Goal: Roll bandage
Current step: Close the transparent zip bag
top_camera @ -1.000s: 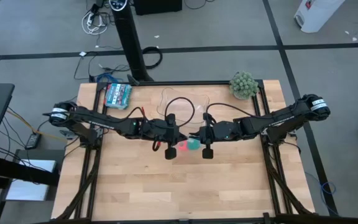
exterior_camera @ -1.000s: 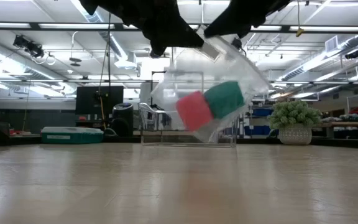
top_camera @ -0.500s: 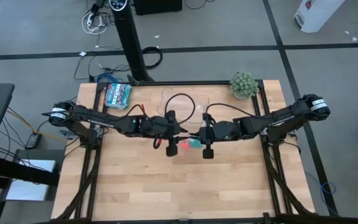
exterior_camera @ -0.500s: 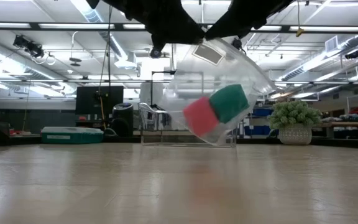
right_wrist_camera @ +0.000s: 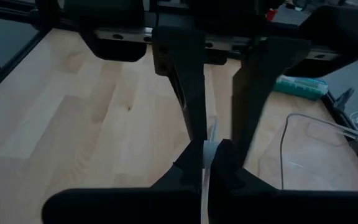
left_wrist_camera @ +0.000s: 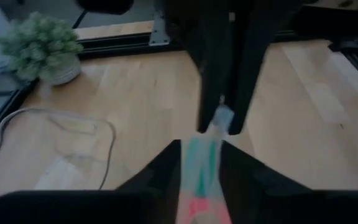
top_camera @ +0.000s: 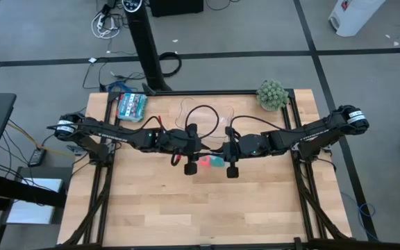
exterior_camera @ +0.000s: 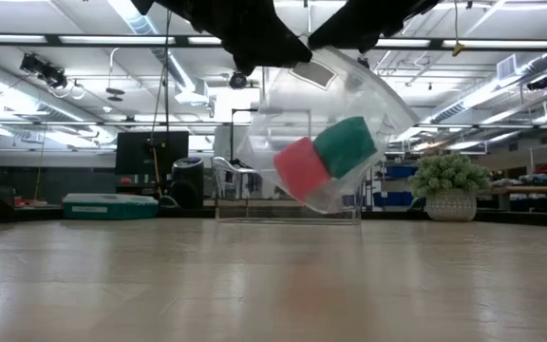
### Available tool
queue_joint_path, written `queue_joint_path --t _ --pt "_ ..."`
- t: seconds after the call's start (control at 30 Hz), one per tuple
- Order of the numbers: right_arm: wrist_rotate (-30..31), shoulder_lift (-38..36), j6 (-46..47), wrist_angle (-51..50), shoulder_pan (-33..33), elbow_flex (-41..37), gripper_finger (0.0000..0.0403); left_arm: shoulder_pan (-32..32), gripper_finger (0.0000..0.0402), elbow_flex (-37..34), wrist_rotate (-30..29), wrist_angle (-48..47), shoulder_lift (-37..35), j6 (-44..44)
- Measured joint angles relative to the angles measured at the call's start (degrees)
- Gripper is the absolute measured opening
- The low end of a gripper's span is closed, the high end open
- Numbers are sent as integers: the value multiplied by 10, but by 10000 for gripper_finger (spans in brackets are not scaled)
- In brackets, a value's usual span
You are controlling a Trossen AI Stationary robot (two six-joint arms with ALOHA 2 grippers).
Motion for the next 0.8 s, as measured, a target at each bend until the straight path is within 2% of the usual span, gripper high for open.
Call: queue_joint_path --t 0.13,0.17,0.37,0.8 --pt "-11 0 0 2 0 0 0 1 25 0 36 7 0 19" --pt "-14 0 0 2 0 0 0 1 14 0 42 13 1 21" --pt "-24 -1 41 -14 0 1 0 2 4 -1 31 25 2 26" --pt "21 -1 126 -31 8 -47 0 2 1 -2 9 38 2 22"
